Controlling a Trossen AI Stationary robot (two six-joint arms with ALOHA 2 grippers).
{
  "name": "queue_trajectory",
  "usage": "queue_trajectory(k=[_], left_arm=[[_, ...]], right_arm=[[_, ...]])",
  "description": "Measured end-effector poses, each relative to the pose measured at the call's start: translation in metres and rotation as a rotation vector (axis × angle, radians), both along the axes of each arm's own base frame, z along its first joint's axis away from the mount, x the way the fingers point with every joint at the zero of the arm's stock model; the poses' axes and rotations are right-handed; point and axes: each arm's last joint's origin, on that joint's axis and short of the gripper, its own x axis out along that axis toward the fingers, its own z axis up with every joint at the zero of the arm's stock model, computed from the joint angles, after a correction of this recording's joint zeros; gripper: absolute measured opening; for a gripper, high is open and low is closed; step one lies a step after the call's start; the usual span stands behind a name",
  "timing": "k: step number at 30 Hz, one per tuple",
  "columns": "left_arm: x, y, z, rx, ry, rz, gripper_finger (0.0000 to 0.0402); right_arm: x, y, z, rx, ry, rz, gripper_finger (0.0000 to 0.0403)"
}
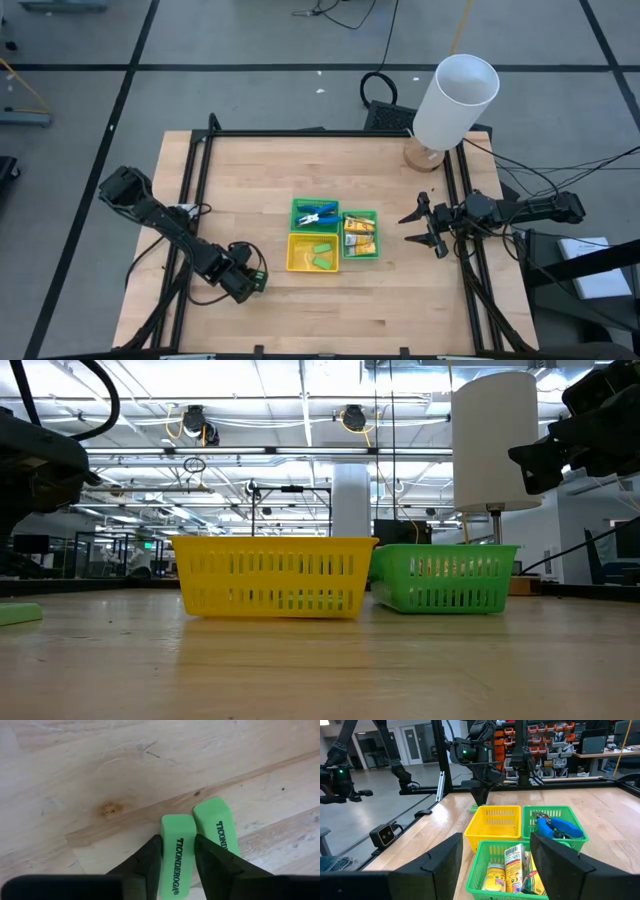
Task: Pick & Place School Supplies
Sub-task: Put the green eraser into the yellow bin
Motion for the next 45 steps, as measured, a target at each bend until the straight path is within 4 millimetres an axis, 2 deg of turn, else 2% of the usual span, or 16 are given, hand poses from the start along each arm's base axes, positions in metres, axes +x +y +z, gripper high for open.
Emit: queue_trajectory(k=[8, 20, 32, 34, 40, 45], left_arm=[[0.0, 0.0, 0.0, -0.002, 0.01, -0.005, 0.0082], [0.0, 0.002, 0.01, 0.028, -0.064, -0.059, 0.0074], [0.002, 0.008, 0.016, 0.131, -0.151, -0.083, 0.0069], [0.004, 0.008, 0.017, 0.132, -0.164, -0.13, 0.0069], [0.014, 0.001, 0.023, 0.114, -0.276, -0.269, 0.0071], [0.034, -0.002, 0.036, 0.238, -0.533, -0.344, 0.0071]], right_arm=[[0.0, 0.0, 0.0, 0.0, 0.0, 0.0, 0.0226], [0.0, 0.0, 0.0, 0.0, 0.0, 0.0, 0.0226], [0.0, 0.0, 0.0, 0.0, 0.0, 0.0, 0.0226], [0.0, 0.0, 0.0, 0.0, 0.0, 0.0, 0.0226], [0.0, 0.0, 0.0, 0.0, 0.0, 0.0, 0.0226], [0.0, 0.0, 0.0, 0.0, 0.0, 0.0, 0.0226]])
